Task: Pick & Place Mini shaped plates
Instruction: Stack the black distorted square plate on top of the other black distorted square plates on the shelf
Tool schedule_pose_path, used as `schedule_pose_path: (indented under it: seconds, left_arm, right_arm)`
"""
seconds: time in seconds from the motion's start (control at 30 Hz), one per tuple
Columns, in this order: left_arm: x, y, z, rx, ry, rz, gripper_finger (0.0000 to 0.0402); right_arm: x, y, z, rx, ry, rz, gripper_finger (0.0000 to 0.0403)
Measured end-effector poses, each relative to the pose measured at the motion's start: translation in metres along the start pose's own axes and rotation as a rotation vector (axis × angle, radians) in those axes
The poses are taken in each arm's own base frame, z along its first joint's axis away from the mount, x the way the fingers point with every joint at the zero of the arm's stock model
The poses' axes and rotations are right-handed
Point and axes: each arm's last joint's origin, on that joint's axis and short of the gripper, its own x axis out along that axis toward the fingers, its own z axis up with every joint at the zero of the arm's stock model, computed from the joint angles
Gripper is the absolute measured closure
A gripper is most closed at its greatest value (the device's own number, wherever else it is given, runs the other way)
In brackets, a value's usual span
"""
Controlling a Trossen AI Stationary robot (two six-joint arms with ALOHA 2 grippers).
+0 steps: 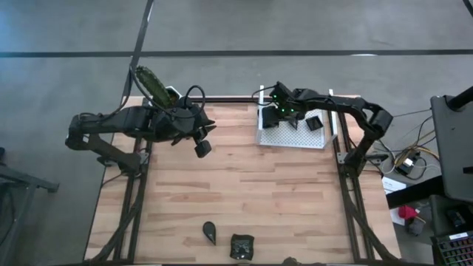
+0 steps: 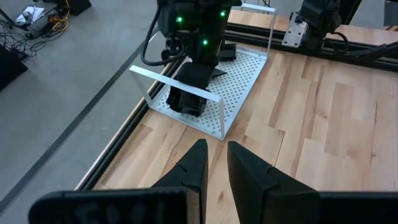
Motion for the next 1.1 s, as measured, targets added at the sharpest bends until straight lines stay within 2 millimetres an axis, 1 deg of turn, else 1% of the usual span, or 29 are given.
schedule_pose_path:
  seconds: [0.43, 0.53, 0.77, 0.9, 1.0, 1.1]
  left_arm:
    - [0.0, 0.0, 0.0, 0.0, 0.0, 0.0, 0.0344]
    - [0.0, 0.0, 0.0, 0.0, 0.0, 0.0, 0.0344]
    - [0.0, 0.0, 0.0, 0.0, 0.0, 0.0, 0.0344]
    - [0.0, 0.0, 0.0, 0.0, 0.0, 0.0, 0.0344]
    - [0.0, 0.0, 0.0, 0.001, 0.0, 0.0, 0.0344]
    - [0.0, 0.0, 0.0, 0.0, 0.0, 0.0, 0.0344]
  right_arm:
    - [0.002, 0.002, 0.002, 0.005, -0.018, 0.014, 0.0391]
    - [0.003, 0.002, 0.002, 0.005, -0.018, 0.014, 0.0376]
    - [0.002, 0.002, 0.002, 0.009, -0.027, 0.008, 0.032]
    - [0.002, 0.002, 0.002, 0.008, -0.028, 0.01, 0.0299]
    - [-0.003, 0.002, 0.002, 0.008, -0.038, 0.021, 0.0292]
    - [-0.016, 0.002, 0.003, 0.008, -0.063, 0.05, 0.0289]
